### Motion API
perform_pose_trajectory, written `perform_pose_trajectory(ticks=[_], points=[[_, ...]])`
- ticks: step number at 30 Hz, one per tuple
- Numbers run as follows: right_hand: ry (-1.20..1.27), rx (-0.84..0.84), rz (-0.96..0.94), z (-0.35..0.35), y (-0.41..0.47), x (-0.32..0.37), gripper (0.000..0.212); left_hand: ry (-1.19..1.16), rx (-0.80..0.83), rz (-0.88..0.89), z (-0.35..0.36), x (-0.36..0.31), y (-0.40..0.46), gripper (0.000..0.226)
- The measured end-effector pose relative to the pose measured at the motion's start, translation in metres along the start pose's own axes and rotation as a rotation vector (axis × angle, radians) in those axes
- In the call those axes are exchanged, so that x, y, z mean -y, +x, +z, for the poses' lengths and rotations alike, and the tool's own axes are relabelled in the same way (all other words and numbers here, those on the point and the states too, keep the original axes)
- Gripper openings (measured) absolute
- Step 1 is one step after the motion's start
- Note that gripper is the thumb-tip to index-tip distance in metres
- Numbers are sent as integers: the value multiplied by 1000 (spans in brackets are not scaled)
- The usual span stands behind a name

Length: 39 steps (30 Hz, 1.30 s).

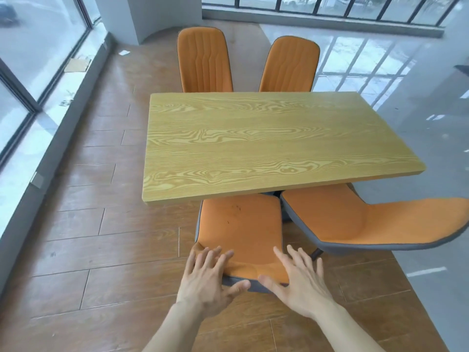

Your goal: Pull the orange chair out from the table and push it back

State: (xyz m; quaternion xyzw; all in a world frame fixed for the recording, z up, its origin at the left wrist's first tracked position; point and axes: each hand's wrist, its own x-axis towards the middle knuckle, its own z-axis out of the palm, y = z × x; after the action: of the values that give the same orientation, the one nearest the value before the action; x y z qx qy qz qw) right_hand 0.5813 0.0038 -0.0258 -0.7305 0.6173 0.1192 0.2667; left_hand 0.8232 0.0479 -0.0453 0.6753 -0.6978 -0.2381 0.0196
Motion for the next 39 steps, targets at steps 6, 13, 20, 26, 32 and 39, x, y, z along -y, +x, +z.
perform_pose_trajectory(ticks=[6, 13, 20, 26, 32, 39], points=[[10, -163, -132, -32, 28, 155, 113, -8, -116, -26, -109, 108, -2, 89], [-47, -211, -301, -68, 110, 338, 101, 39, -338, -182, -232, 274, 10, 90], [-65, -266, -441, -111, 243, 490, 101, 58, -422, -293, -324, 407, 73, 90], [-32, -273, -502, -182, 385, 604, 101, 84, -488, -359, -430, 510, 177, 94], [-28, -335, -518, -276, 506, 684, 103, 115, -591, -334, -540, 580, 287, 88], [-59, -375, -480, -349, 641, 756, 106, 97, -604, -276, -616, 665, 431, 89]])
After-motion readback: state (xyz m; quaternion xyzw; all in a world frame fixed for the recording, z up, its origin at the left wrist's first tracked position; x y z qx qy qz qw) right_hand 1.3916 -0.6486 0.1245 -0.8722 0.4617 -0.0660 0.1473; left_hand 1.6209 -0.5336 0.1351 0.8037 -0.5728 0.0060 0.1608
